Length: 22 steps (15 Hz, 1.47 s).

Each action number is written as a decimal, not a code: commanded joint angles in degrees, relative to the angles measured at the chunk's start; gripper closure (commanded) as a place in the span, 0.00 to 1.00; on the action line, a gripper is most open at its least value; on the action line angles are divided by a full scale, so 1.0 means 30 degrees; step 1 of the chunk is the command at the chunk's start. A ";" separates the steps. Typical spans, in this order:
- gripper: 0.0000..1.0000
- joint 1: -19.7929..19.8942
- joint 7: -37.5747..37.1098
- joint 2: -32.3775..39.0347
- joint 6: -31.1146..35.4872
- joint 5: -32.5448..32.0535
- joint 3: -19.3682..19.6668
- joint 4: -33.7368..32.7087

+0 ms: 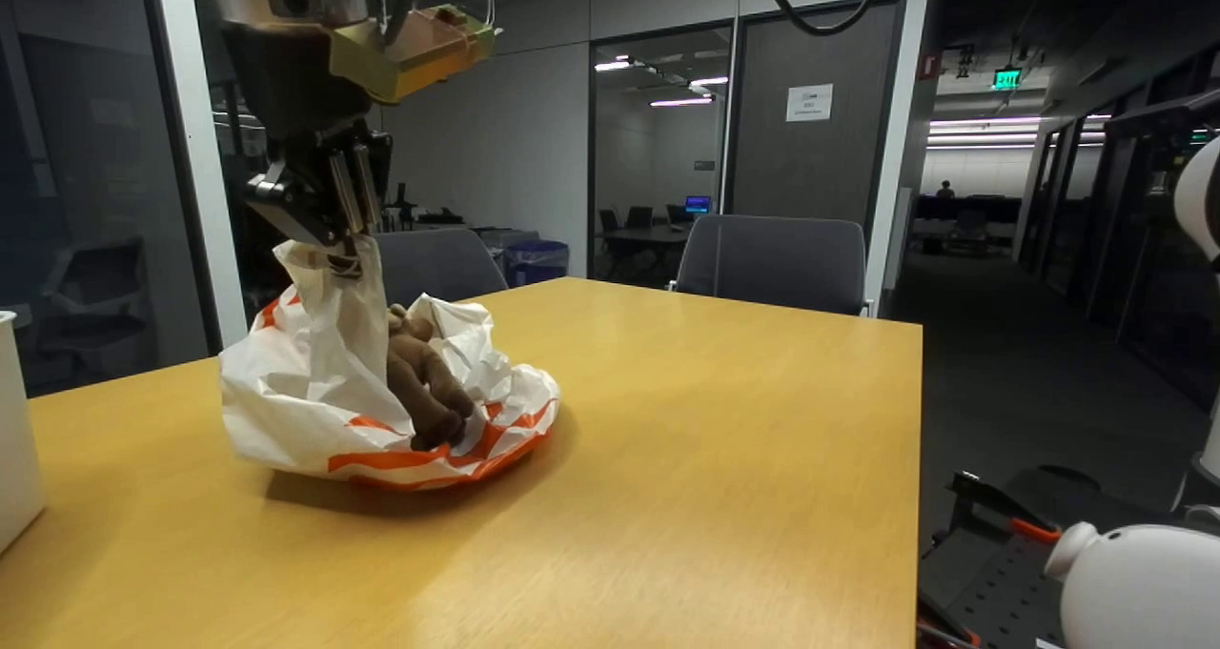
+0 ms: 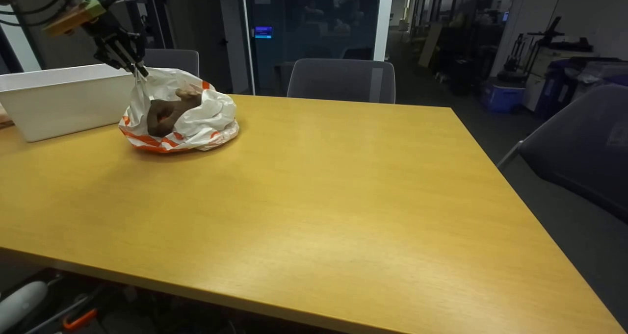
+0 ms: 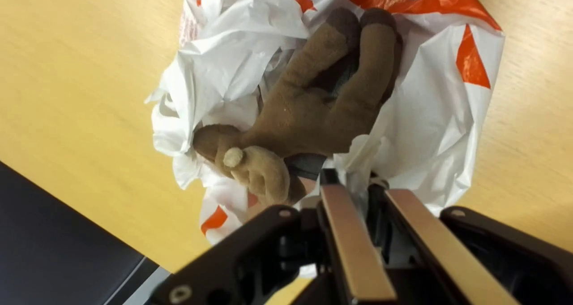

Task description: Put the yellow container, the duster and the moose toy in the plastic, then pull up the plastic

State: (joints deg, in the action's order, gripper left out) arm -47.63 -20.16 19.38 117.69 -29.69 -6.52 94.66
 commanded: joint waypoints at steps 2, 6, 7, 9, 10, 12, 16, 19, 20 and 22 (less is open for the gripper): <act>0.57 0.1336 -0.0095 -0.0386 -0.0568 0.1036 -0.0714 0.1123; 0.38 0.1710 -0.0898 -0.0334 -0.2332 0.0933 -0.0919 0.1021; 0.31 0.1786 -0.0951 -0.0350 -0.2704 0.1199 -0.1104 0.0924; 0.16 0.1943 -0.0773 -0.0472 -0.3081 0.2005 -0.1590 0.0865; 0.08 0.1977 -0.0941 -0.0569 -0.3148 0.2216 -0.1725 0.0909; 0.00 0.1985 -0.1185 -0.0756 -0.3330 0.2353 -0.1936 0.0891; 0.00 0.1844 -0.2277 -0.1374 -0.3239 0.2059 -0.2195 0.0579; 0.00 0.1965 -0.3526 -0.2154 -0.2985 0.2146 -0.2280 0.0353; 0.00 0.2050 -0.4006 -0.2485 -0.2884 0.2213 -0.2277 0.0397; 0.00 0.2398 -0.4338 -0.3269 -0.2751 0.2902 -0.2419 0.0764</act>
State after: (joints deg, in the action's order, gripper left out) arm -42.42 -31.04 13.62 109.06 -23.57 -12.61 95.32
